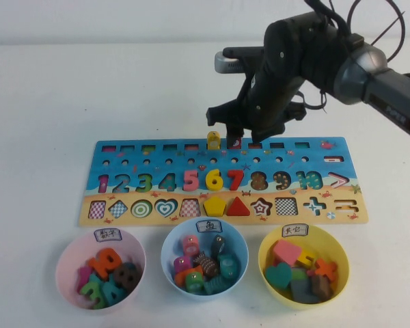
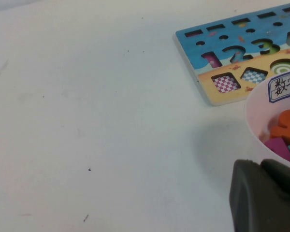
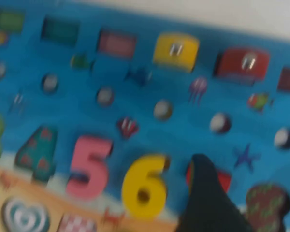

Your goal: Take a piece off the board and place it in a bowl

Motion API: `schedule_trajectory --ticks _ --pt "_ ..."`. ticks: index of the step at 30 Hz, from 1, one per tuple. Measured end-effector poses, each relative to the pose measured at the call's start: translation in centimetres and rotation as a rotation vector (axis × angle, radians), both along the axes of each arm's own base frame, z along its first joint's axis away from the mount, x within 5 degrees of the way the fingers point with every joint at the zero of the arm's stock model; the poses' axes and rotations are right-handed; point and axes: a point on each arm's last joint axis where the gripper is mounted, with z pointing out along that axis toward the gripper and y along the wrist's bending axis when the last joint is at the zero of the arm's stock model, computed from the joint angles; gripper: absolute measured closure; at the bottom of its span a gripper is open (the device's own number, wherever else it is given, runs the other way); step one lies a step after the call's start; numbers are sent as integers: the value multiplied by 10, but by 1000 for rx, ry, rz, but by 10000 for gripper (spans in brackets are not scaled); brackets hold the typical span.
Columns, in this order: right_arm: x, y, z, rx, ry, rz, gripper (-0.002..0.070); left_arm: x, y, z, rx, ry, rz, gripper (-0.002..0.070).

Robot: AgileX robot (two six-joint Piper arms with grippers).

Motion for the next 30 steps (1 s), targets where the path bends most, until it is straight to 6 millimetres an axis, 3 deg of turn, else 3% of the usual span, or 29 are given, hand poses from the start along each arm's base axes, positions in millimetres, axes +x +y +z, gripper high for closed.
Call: schedule_trajectory --ticks 12,30 --pt "32 9 -20 4 -62 -31 335 0 0 0 0 0 0 678" --pt "42 8 -31 12 -88 -44 334 0 0 0 0 0 0 678"
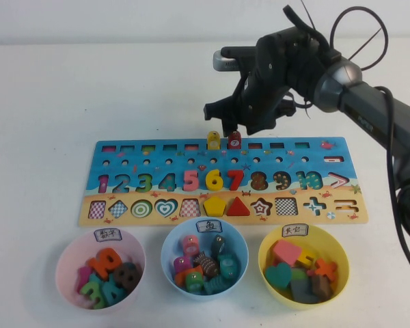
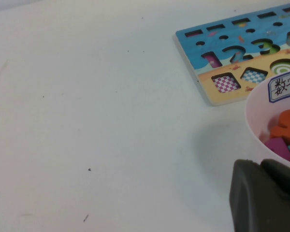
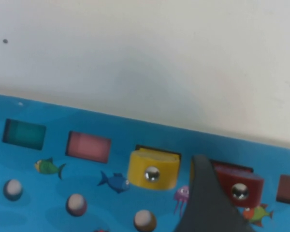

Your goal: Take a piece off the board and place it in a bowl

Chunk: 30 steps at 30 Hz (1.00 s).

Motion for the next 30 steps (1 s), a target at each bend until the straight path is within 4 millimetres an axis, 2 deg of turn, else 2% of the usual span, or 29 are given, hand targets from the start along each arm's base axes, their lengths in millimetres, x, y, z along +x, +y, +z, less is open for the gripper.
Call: schedule_trajectory --ticks 5,17,24,30 --pt "2 1 -10 -10 17 0 334 0 0 0 0 0 0 678" --pt "3 2 -18 -15 26 0 342 0 0 0 0 0 0 678" --pt "3 2 -21 -14 31 0 386 0 0 0 0 0 0 678" --pt "3 3 -21 -7 35 -1 465 0 0 0 0 0 0 678"
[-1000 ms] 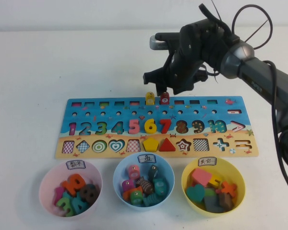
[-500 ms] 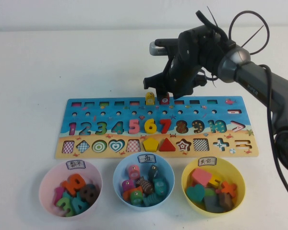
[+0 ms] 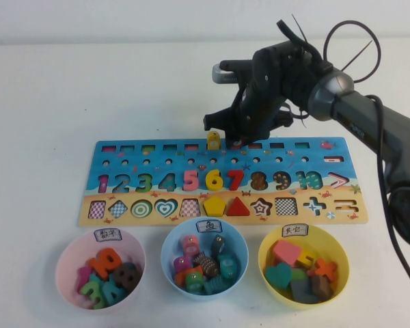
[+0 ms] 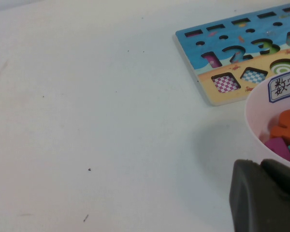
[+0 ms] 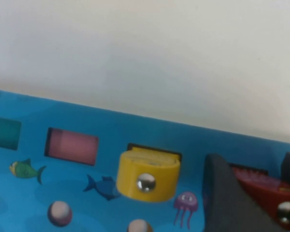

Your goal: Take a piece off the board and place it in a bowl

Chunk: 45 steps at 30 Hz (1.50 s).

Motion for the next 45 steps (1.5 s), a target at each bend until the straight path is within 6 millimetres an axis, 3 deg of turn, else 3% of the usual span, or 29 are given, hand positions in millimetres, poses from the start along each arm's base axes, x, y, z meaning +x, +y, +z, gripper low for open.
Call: schedule_trajectory --ticks 11,20,30,34,38,45 --pt "0 1 5 -14 -14 75 470 0 0 0 0 0 0 678" --pt "3 -8 34 -83 -54 82 470 0 0 0 -1 0 0 678" --pt "-17 -14 81 -105 -61 122 471 0 0 0 -1 0 0 678" --pt "-31 -10 97 -105 -75 153 471 0 0 0 -1 0 0 678" --pt "-48 -12 101 -122 -39 171 471 0 0 0 -1 0 0 678" --pt "-103 -29 95 -158 85 210 471 0 0 0 -1 0 0 678"
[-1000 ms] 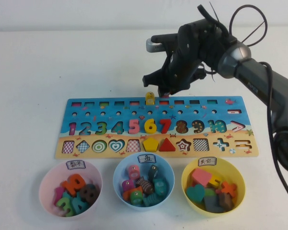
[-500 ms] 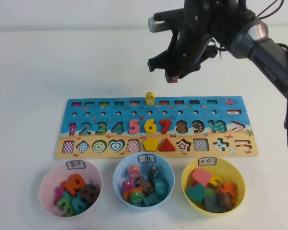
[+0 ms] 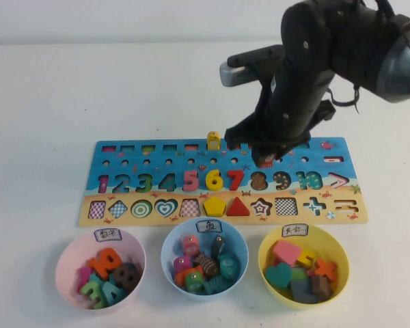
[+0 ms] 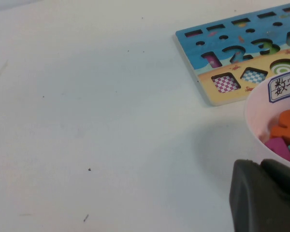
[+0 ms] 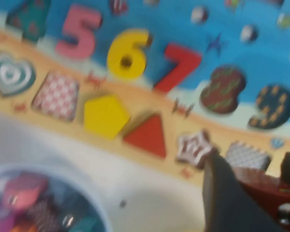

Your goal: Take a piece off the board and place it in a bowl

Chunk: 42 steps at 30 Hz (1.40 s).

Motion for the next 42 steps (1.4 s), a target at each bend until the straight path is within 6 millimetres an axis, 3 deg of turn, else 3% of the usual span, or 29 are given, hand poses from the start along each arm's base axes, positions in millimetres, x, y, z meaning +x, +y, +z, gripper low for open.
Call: schedule_trajectory --ticks 8,14,19,25,42 --pt "-63 8 -23 73 42 132 471 0 0 0 0 0 0 678" --pt "-86 30 -33 101 61 275 471 0 0 0 0 0 0 678" --pt "-88 44 -47 102 70 310 471 0 0 0 0 0 0 678" --pt "-88 46 -67 56 142 313 471 0 0 0 0 0 0 678" --pt "-88 46 -69 44 150 319 471 0 0 0 0 0 0 678"
